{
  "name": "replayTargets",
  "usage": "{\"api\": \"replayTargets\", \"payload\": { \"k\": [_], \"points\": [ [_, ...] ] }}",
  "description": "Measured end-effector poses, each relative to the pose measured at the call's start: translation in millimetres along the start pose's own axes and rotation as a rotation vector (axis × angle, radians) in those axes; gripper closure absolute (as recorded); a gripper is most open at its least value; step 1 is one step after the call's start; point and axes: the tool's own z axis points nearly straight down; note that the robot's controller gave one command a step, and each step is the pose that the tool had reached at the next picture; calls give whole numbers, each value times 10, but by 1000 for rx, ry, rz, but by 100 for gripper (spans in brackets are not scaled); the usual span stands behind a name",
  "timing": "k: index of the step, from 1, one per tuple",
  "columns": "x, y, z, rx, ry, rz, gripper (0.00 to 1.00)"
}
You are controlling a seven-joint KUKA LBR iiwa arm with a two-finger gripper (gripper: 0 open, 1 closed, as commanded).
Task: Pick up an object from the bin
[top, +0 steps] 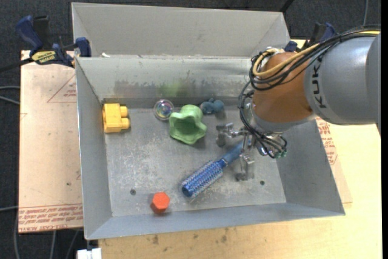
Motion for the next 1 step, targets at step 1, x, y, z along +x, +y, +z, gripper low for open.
{"api": "replayTargets", "payload": {
  "k": [1],
  "points": [
    [-17, -19, -39, 4, -5, 1, 100]
  ]
}}
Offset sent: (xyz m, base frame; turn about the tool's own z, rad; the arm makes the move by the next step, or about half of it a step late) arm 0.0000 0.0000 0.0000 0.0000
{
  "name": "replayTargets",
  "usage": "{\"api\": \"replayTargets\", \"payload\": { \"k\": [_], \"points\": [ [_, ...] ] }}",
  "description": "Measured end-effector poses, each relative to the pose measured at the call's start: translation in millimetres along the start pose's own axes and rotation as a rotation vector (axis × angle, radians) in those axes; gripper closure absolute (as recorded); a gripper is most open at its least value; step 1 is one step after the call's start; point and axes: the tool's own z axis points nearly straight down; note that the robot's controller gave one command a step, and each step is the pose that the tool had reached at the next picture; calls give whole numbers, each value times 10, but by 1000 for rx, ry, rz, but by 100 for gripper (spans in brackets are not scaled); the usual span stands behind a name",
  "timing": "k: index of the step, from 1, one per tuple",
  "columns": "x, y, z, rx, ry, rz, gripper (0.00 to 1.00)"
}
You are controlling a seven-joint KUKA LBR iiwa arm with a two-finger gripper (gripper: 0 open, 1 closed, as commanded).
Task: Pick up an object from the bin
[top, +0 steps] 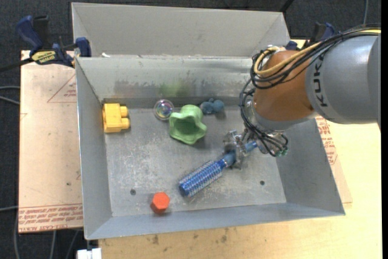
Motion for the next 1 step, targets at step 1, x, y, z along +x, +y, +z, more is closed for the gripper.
{"api": "replayTargets", "payload": {
  "k": [1],
  "points": [
    [257, 269, -1725, 3, -7, 9, 100]
  ]
}}
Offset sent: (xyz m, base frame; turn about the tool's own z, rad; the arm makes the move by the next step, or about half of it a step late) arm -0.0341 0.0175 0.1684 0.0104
